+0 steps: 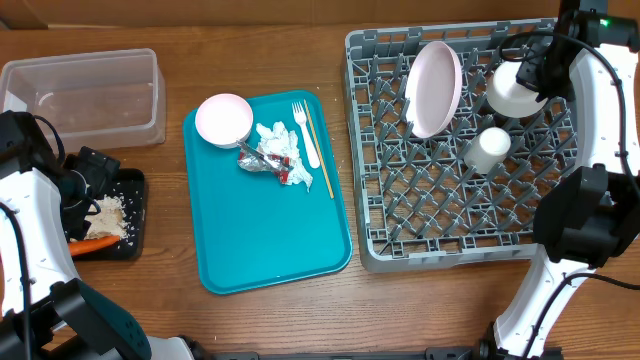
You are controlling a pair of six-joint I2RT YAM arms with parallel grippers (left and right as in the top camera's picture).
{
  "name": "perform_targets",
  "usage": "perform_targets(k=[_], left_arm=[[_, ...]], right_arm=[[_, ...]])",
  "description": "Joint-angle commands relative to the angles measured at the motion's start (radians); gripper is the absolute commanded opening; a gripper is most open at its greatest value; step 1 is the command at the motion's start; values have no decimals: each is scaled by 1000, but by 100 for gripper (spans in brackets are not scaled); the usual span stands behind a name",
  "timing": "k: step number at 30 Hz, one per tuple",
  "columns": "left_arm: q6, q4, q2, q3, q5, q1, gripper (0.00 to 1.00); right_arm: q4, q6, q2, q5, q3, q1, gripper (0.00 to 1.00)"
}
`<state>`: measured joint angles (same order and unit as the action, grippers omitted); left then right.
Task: Sort waste into correct bins and load items into the dishwasher rack
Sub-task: 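Release the white bowl in the rack and raise the right gripper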
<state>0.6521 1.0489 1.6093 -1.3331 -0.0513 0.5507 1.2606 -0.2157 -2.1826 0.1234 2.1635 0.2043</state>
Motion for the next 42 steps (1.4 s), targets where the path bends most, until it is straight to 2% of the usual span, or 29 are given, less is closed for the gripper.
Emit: perform_targets(k=[1,22,25,30,35,38,42], left_arm=[[6,1,-14,-16,7,3,100],[6,1,-14,-16,7,3,100],[6,1,-14,-16,7,2,100],[6,1,-14,-16,7,2,100],[6,1,-14,-16,7,3,100],[6,1,-14,-16,7,3,100],[6,1,-14,-16,7,3,100]], right_arm=[[12,7,18,52,-5,10,4],[-53,38,-21,-12,-5,14,5],[-55,38,-48,7,-5,16,9],[-58,38,-37,89,22,16,9],[6,37,6,66,152,14,10],[55,21,42,40,274,2,19],[145,22,90,-146,453,-37,22]])
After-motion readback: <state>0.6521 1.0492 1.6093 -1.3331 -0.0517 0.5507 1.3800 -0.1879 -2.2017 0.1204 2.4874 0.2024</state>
